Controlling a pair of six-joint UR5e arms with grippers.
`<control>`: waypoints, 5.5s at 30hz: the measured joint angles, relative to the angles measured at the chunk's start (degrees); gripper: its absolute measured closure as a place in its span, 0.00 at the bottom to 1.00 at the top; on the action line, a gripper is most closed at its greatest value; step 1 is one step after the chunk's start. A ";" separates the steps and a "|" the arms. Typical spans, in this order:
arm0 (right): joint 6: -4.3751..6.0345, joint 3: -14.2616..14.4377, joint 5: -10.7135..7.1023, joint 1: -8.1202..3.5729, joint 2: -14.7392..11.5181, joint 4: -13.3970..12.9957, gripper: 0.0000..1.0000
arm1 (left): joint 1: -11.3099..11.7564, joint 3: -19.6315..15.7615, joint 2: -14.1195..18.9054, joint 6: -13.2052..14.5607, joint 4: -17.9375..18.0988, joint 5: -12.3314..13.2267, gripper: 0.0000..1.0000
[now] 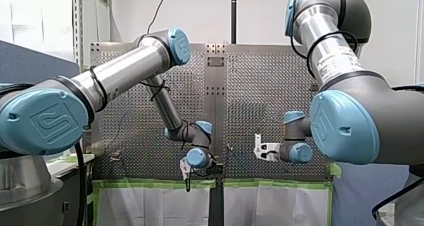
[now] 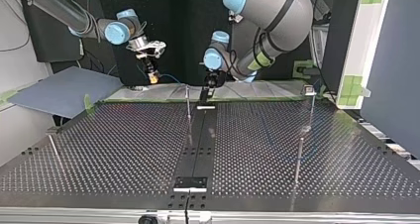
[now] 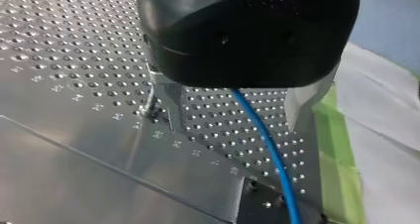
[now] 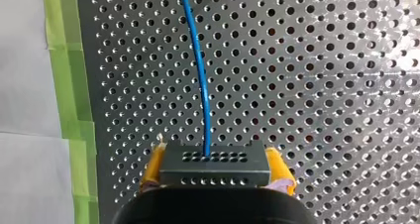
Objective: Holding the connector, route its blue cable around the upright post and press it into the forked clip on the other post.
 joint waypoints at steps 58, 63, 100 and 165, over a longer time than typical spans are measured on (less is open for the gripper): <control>2.54 5.22 -2.26 0.48 -6.12 -6.37 1.00 | -0.26 0.00 0.09 7.36 1.95 -3.98 1.00; 2.60 5.22 -2.08 0.22 -6.11 -6.27 1.00 | -0.50 -0.08 0.16 8.03 2.21 -4.00 1.00; 4.17 4.69 -0.03 -2.55 -6.06 -5.38 1.00 | -5.08 -5.54 3.53 7.26 9.23 -8.05 1.00; 3.86 4.67 3.65 -3.11 -1.34 -7.19 1.00 | -3.93 -11.02 5.76 7.71 12.07 -4.68 1.00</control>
